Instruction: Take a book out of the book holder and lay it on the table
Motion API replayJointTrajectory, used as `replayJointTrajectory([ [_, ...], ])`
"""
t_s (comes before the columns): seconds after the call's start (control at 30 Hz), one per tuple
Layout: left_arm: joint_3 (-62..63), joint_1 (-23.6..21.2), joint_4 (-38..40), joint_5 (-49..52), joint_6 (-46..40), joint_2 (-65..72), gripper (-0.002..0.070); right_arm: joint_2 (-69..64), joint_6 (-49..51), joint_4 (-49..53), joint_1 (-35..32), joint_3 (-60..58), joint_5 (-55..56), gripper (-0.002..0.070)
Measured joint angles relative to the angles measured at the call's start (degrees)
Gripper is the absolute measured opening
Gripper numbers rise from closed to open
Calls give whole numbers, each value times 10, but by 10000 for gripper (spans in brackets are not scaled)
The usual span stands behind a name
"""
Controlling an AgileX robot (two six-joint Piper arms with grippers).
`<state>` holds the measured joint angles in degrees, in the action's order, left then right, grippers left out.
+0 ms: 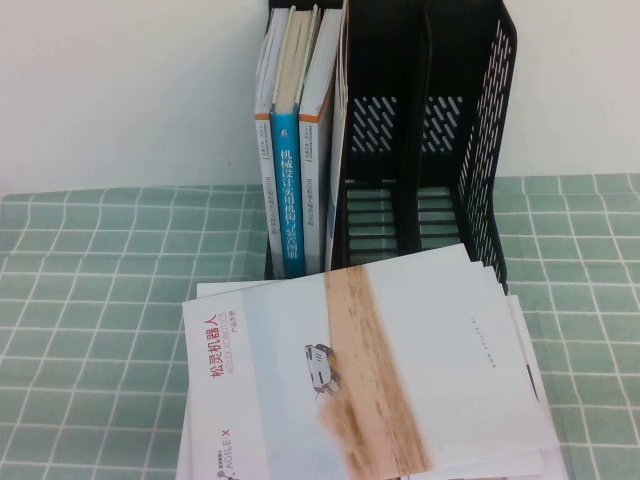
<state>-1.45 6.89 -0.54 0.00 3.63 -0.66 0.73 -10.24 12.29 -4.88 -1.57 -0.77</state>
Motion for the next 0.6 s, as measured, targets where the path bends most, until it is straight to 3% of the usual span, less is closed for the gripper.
replayJointTrajectory([
  [0.27,0,0,0,89,-1,0,-2,0,-5,13,0,0,-77,-2],
  [0.47,0,0,0,187,-1,0,-2,0,46,6,0,0,-122,-2],
  [0.6,1,0,0,192,-1,0,-2,0,85,-17,0,0,-152,-2],
])
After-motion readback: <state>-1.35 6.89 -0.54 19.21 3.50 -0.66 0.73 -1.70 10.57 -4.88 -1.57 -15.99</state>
